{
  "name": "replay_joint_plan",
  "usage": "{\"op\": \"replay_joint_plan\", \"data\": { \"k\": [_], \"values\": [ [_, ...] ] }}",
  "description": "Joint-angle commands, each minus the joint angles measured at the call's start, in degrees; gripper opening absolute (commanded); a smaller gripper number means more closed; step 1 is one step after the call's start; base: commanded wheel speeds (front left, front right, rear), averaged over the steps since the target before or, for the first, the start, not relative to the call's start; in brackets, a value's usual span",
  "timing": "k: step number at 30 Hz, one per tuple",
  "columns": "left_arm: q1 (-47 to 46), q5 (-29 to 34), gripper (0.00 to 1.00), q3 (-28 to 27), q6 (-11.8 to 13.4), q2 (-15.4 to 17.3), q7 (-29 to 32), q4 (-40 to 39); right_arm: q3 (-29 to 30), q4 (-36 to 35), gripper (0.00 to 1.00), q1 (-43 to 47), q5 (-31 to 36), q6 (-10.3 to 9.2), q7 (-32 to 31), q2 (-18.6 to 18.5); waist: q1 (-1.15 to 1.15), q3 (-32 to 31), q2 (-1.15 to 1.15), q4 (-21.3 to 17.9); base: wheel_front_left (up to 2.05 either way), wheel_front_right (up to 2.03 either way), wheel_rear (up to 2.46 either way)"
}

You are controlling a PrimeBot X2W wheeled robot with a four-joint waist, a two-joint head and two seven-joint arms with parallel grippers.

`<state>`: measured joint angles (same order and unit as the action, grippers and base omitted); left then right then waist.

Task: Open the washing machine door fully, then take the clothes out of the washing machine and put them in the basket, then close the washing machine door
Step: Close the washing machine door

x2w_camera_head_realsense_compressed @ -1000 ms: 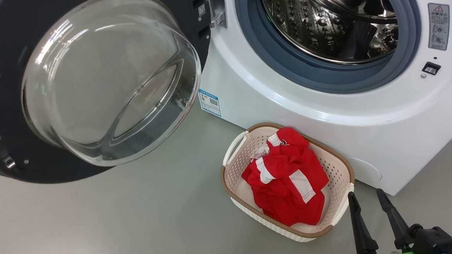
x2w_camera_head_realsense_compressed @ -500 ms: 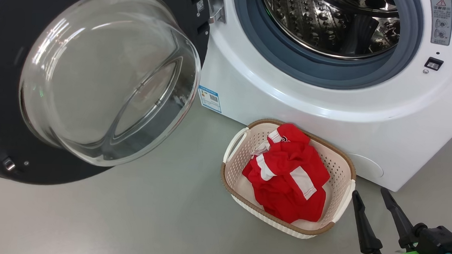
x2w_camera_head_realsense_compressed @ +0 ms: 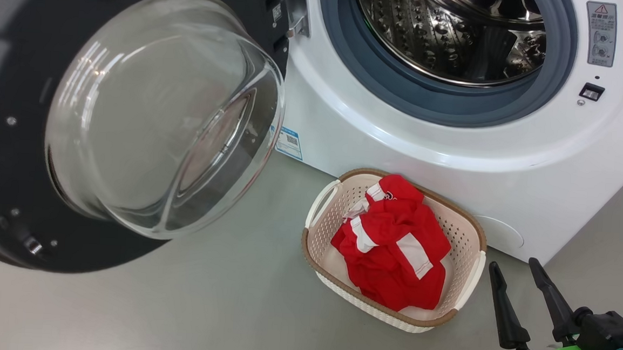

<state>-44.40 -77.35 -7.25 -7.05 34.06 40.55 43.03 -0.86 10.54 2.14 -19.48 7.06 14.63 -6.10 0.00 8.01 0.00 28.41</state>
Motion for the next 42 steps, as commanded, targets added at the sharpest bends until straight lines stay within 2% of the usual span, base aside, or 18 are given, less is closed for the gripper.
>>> {"op": "replay_joint_plan", "data": {
  "k": [1,10,27,36,42],
  "values": [
    [0.14,-1.1,0.0,0.01,-0.44,1.74,1.74,-2.78,-1.3,-1.35,1.0,-0.92,0.94,0.43,0.37,-0.29,0.0,-0.19,0.0,-0.06,0.0,0.0,0.0],
    [3.72,-5.48,0.0,2.09,-0.44,2.69,5.39,-12.58,-1.03,-1.39,1.0,-0.7,0.86,0.43,0.37,0.52,0.0,-1.82,0.0,-0.89,0.0,0.0,0.0],
    [8.63,-10.66,0.0,6.34,-0.44,1.99,9.16,-29.54,-0.85,-1.39,1.0,-0.01,0.62,0.43,0.37,1.27,0.0,-3.25,0.0,-3.73,0.0,0.0,0.0],
    [9.78,-9.86,0.0,9.46,-0.44,0.17,7.7,-37.51,-0.98,-1.7,1.0,0.15,0.61,0.43,0.37,1.6,0.0,-3.24,0.0,-5.51,0.0,0.0,0.0],
    [9.48,-8.58,0.0,11.84,-0.44,-2.38,4.71,-41.77,-1.01,-1.94,1.0,0.02,0.43,0.43,0.37,1.84,0.0,-3.08,0.0,-7.05,0.0,0.0,0.0]
  ]
}}
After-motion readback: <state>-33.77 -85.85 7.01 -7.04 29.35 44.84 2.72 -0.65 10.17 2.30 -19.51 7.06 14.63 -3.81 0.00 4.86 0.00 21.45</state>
